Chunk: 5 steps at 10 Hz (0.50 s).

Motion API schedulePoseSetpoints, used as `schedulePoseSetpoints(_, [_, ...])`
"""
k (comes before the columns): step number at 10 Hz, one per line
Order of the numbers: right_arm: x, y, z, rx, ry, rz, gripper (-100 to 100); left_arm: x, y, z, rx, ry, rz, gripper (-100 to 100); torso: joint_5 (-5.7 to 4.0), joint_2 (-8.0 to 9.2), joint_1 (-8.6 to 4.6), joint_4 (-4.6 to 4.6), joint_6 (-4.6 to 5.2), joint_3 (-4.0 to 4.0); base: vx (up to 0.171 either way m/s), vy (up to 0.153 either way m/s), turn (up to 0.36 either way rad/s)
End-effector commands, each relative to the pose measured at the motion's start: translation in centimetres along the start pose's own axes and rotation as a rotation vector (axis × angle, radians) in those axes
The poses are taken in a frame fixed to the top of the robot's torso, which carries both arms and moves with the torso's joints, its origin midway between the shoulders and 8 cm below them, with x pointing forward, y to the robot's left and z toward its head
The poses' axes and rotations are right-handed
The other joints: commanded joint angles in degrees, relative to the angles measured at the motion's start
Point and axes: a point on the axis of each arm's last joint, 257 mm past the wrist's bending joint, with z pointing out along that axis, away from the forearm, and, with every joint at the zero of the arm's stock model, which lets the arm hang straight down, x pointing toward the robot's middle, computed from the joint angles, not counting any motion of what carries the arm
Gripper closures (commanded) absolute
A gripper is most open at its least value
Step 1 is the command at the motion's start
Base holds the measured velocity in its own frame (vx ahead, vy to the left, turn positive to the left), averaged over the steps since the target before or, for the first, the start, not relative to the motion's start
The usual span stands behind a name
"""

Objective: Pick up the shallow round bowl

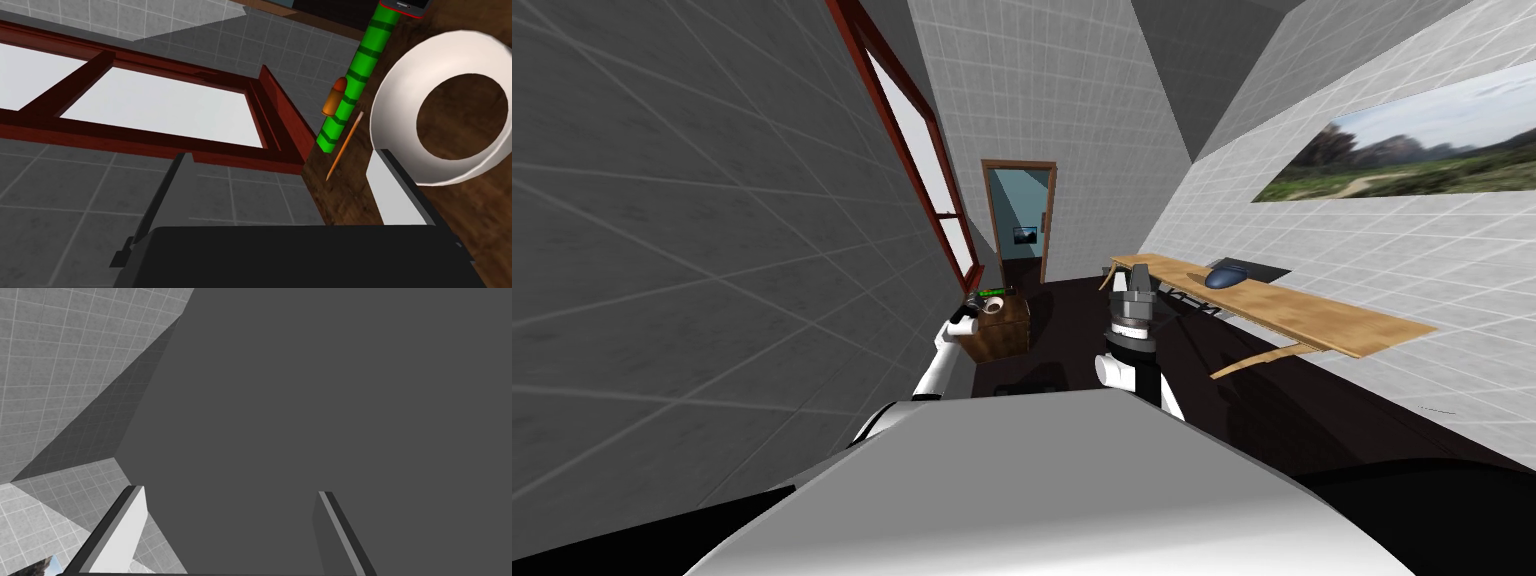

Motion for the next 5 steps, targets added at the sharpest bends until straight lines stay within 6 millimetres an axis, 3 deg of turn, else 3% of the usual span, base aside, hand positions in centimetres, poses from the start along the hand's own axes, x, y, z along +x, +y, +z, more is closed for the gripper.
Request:
schedulePoseSetpoints(1, [0.0,0.0,0.0,0.0,0.0,0.0,0,0.4,1.0,1.1,-0.056,-0.006,-0.009,-100,0.0,0.0,0.0,0.0,0.0,0.0,0.005,0.033,-0.011])
schedulePoseSetpoints(4, [0.0,0.0,0.0,0.0,0.0,0.0,0,0.1,3.4,1.9,-0.135,-0.028,-0.015,-100,0.0,-0.08,0.04,-0.01,0.01,-0.04,0.014,0.037,-0.009])
schedulePoseSetpoints(5, [0.0,0.0,0.0,0.0,0.0,0.0,0,0.9,3.8,2.6,-0.175,-0.027,-0.017,-100,0.01,-0.07,0.04,-0.02,-0.01,-0.04,0.019,0.046,0.002])
